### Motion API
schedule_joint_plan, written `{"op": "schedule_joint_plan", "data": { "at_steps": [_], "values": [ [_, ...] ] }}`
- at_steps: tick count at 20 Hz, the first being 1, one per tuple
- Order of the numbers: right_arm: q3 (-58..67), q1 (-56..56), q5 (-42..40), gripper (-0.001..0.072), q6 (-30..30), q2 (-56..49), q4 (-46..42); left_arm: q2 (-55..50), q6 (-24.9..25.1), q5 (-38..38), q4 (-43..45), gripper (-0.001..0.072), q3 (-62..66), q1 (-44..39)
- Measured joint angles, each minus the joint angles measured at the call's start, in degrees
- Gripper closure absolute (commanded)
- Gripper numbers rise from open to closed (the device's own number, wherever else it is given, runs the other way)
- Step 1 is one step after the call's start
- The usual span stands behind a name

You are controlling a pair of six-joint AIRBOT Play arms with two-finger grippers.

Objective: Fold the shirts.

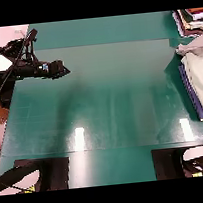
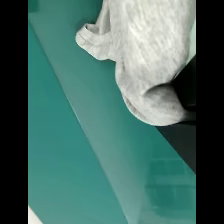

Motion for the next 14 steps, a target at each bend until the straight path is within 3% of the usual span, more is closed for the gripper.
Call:
{"op": "schedule_joint_plan", "data": {
  "at_steps": [7,14],
  "values": [
    [10.71,-1.36,1.81,0.07,-0.61,0.57,1.22,0.0,-0.28,-0.46,-0.2,0.0686,0.0,0.0],
    [4.02,-5.73,4.22,0.0699,-3.26,9.42,1.14,0.0,-0.26,-1.86,-0.2,0.0686,0.0,0.0]
  ]
}}
